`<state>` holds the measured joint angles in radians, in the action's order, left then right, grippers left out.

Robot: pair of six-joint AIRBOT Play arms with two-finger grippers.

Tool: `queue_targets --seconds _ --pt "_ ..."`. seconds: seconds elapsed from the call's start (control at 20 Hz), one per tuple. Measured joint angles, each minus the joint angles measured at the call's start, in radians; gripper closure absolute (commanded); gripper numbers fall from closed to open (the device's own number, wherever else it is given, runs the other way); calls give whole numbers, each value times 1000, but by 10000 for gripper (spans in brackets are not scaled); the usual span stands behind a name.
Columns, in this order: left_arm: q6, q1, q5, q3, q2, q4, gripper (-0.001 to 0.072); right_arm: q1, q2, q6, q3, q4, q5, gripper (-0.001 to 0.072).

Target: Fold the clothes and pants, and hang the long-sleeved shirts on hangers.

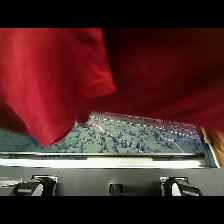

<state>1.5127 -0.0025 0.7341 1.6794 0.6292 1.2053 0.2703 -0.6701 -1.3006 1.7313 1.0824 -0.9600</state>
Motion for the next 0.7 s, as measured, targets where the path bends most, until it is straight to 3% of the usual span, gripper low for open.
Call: queue_targets --seconds 0.2,0.3,0.55,0.7 --pt "16 0 195 -105 93 81 684 0 -167 -56 -76 10 -289 669" --pt "21 0 235 -230 172 100 684 -1 -295 -83 -182 2 -341 669" --pt "32 1 150 -508 459 131 682 -65 -671 -138 -404 -137 -224 668" --pt "114 2 130 -561 623 129 640 -140 -852 -151 -443 -285 -149 661"
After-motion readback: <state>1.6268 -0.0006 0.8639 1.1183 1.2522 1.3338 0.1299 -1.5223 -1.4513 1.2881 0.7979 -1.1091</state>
